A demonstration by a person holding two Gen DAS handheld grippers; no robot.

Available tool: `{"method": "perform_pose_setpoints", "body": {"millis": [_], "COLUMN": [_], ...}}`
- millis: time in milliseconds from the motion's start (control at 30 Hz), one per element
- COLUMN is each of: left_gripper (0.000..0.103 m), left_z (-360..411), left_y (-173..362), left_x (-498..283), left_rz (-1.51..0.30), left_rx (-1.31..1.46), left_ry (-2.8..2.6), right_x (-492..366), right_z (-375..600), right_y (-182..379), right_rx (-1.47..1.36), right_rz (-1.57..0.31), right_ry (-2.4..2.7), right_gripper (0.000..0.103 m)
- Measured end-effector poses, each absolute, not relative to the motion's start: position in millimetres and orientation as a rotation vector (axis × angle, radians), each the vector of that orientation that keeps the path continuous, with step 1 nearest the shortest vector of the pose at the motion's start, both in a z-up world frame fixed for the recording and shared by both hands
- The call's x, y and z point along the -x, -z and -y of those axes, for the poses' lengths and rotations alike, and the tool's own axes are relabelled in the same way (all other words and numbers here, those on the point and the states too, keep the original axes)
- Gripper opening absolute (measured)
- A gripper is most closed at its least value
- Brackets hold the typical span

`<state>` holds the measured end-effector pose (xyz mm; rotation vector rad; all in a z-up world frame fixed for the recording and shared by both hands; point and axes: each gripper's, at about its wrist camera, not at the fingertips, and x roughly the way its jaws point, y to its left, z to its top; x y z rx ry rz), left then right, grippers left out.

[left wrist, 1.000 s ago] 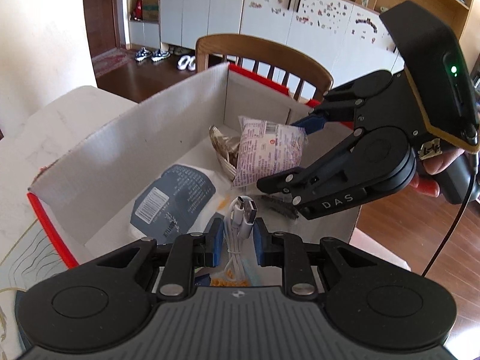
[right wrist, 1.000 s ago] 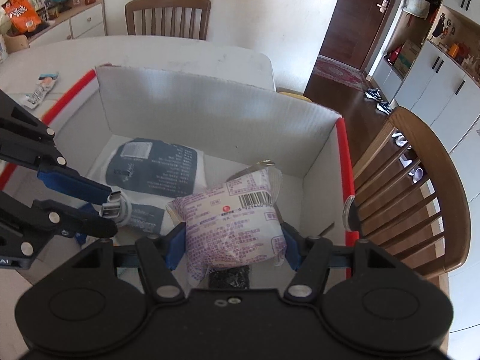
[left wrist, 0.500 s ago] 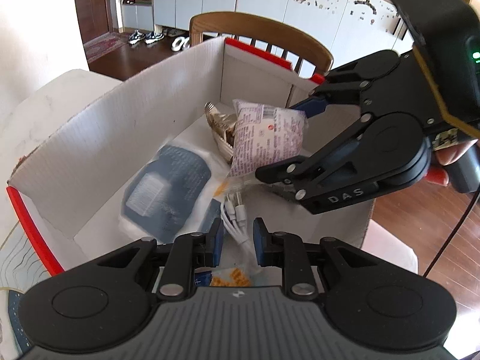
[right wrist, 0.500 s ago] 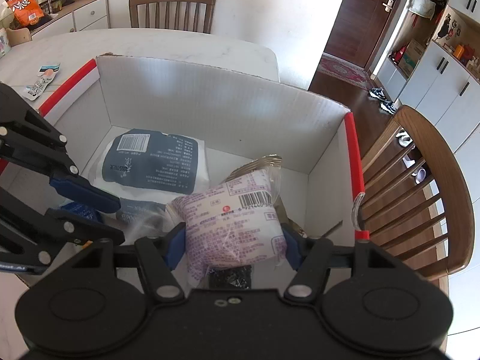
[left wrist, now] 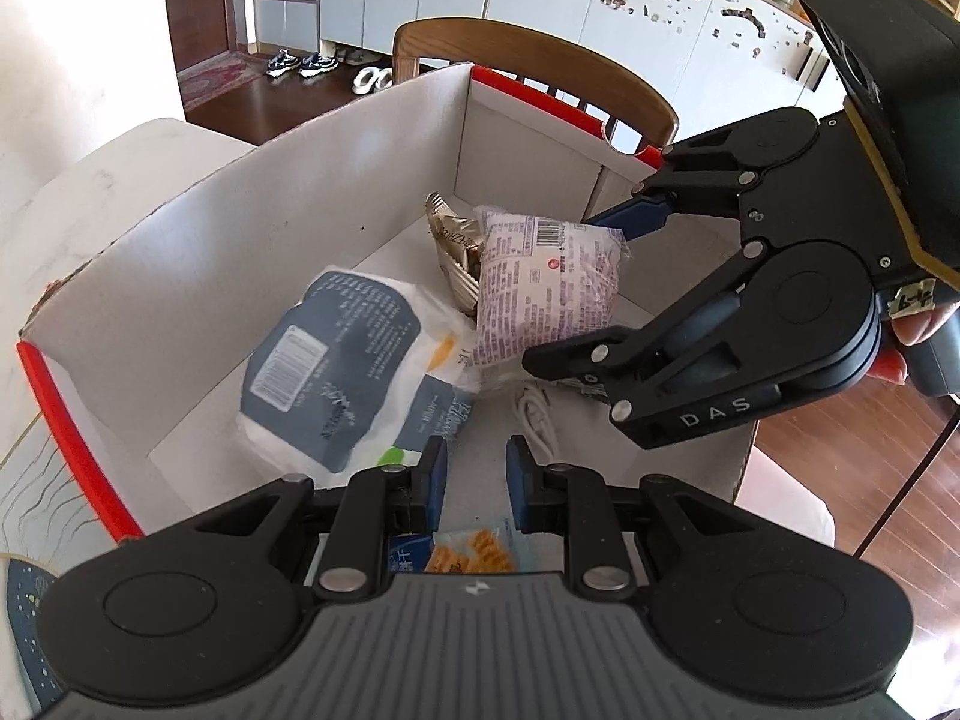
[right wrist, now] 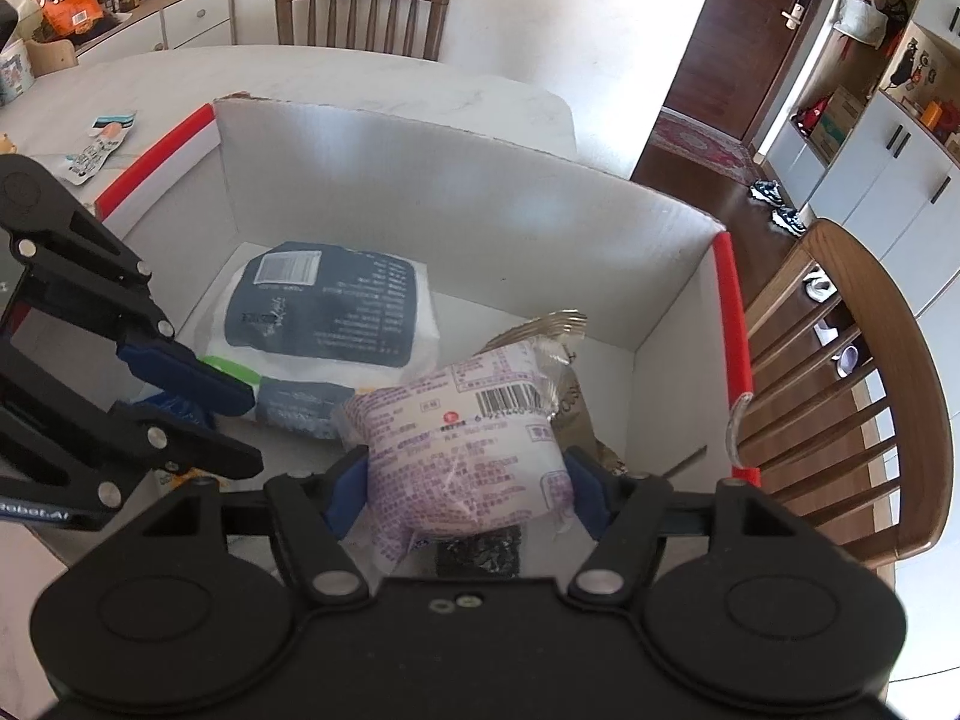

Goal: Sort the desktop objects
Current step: 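Lower the white cable into the box and open the left tool while the right tool holds the bread bag, then open the right tool to release the translucent bread bag in the shoebox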

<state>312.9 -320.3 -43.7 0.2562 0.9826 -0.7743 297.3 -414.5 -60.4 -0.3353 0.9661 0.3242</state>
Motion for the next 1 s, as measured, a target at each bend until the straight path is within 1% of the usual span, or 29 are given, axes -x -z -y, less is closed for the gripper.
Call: {"method": "perform_pose_setpoints", "body": {"millis": [133, 267, 633, 733, 1000], "left_gripper": [0.020, 0.020, 0.020, 0.020, 0.020], "left_z": [317, 313, 305, 303, 298], "left_y": [43, 41, 33, 29, 12], "left_x": [-311, -311, -308, -307, -296], "left_rz": [-0.981, -0.978, -0.947, -0.936, -0.893], "left_rx": [-0.247, -0.234, -0.196, -0.184, -0.141], "left_ry": [0.768, 0.761, 0.761, 0.760, 0.786], "right_x": [-296, -295, -284, -282, -267], "right_z": [414, 415, 420, 423, 436], "right_y": [60, 56, 44, 37, 12], "right_rx": [0.335, 0.319, 0.282, 0.264, 0.187], "right_rz": [-0.966, -0.966, -0.960, -0.956, -0.910], "right_ry": [-0.329, -0.331, -0.318, -0.316, -0.277], "right_gripper": [0.071, 0.077, 0.078, 0.082, 0.083]}}
